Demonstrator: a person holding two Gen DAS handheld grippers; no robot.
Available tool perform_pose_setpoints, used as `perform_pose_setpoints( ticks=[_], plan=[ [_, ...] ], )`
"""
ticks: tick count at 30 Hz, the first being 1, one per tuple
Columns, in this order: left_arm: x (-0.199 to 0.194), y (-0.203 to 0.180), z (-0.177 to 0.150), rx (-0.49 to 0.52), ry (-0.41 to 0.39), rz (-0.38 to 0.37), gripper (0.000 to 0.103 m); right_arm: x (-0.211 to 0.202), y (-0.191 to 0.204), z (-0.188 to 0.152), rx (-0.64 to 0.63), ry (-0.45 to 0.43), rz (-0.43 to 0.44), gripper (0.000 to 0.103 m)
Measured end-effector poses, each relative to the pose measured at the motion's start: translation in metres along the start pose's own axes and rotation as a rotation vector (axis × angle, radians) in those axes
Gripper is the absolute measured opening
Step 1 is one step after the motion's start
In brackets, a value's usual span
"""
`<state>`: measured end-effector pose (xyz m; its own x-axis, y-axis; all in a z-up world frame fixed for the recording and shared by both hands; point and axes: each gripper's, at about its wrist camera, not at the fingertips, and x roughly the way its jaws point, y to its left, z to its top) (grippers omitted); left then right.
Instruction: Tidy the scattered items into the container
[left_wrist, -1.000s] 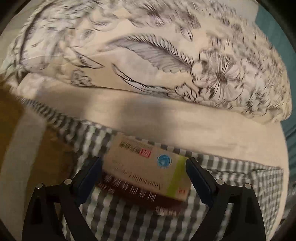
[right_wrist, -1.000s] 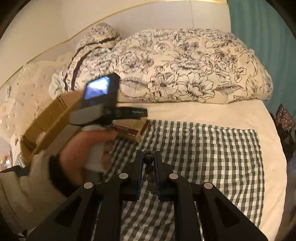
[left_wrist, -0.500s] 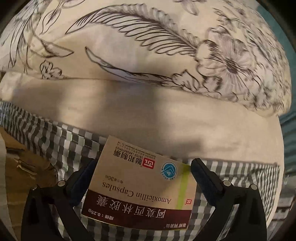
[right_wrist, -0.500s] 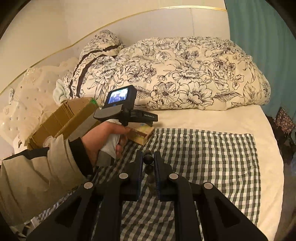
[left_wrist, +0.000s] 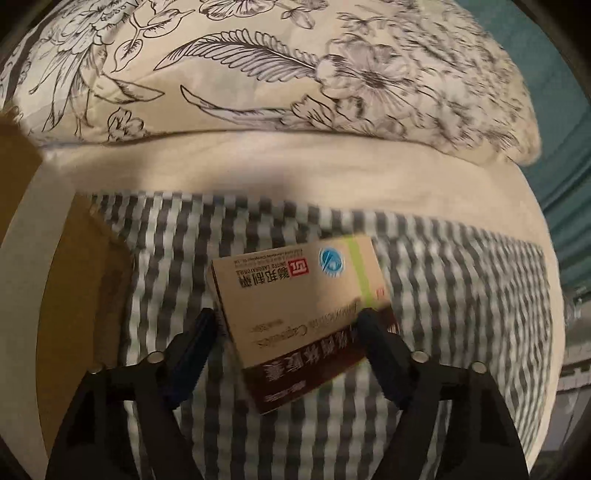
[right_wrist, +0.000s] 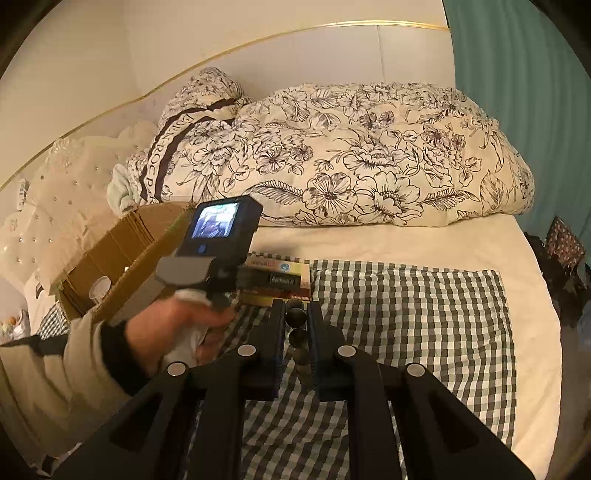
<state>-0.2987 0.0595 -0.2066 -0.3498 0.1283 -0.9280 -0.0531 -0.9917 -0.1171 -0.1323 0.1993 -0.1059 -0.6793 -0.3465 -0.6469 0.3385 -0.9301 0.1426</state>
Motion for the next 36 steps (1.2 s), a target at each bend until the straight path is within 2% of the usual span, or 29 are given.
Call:
perform_pose_setpoints(
  ticks=[4,6,10,12,13,14,16,17,19,22,26,29,33,34,35,36],
  plan=[
    [-0.007,-0.017,-0.031,0.074,0.073,-0.079,0.048,-0.003,0.004,-0.001,-0.003,-0.007,-0.002,0.011],
    [-0.01,-0.026,-0.051,0.111,0.101,-0.125,0.048,-0.004,0.004,-0.001,-0.002,-0.01,-0.003,0.011],
    [-0.037,-0.036,-0.084,0.162,0.035,-0.123,0.04,-0.008,0.003,-0.002,0.011,-0.019,-0.009,0.011],
    [-0.05,-0.028,-0.079,0.174,-0.03,-0.098,0.041,-0.01,0.001,-0.002,0.018,-0.023,-0.009,0.011],
    [-0.052,-0.02,-0.063,0.18,-0.057,-0.079,0.048,-0.01,0.0,-0.003,0.022,-0.024,-0.011,0.011],
    [-0.06,-0.015,-0.055,0.183,-0.103,-0.059,0.063,-0.011,0.0,-0.003,0.024,-0.024,-0.012,0.011],
    [-0.061,-0.009,-0.032,0.193,-0.156,-0.042,0.083,-0.01,-0.001,-0.003,0.027,-0.023,-0.013,0.011],
    [-0.056,-0.013,-0.026,0.203,-0.174,-0.034,0.086,-0.009,0.0,-0.003,0.028,-0.022,-0.013,0.011],
    [-0.052,-0.008,-0.019,0.224,-0.178,-0.031,0.087,-0.008,0.001,-0.002,0.027,-0.019,-0.013,0.011],
    [-0.033,-0.016,-0.007,0.278,-0.13,-0.035,0.088,-0.006,0.002,-0.002,0.026,-0.018,-0.013,0.011],
    [-0.006,-0.032,-0.002,0.395,-0.1,0.032,0.088,-0.003,0.002,-0.002,0.031,-0.017,-0.013,0.011],
    [0.009,-0.039,-0.003,0.446,-0.034,-0.023,0.09,0.001,0.001,-0.002,0.034,-0.012,-0.014,0.011],
    [0.017,-0.047,-0.009,0.493,-0.081,0.019,0.093,0.004,-0.002,-0.003,0.038,-0.004,-0.018,0.011],
    [0.017,-0.047,-0.01,0.492,-0.095,0.019,0.091,0.004,-0.002,-0.003,0.042,-0.003,-0.016,0.011],
    [0.017,-0.046,-0.013,0.494,-0.112,0.027,0.081,0.003,-0.002,-0.003,0.046,-0.003,-0.014,0.011],
    [0.016,-0.045,-0.015,0.501,-0.129,0.06,0.075,0.002,-0.002,-0.003,0.047,-0.005,-0.014,0.011]
  ],
)
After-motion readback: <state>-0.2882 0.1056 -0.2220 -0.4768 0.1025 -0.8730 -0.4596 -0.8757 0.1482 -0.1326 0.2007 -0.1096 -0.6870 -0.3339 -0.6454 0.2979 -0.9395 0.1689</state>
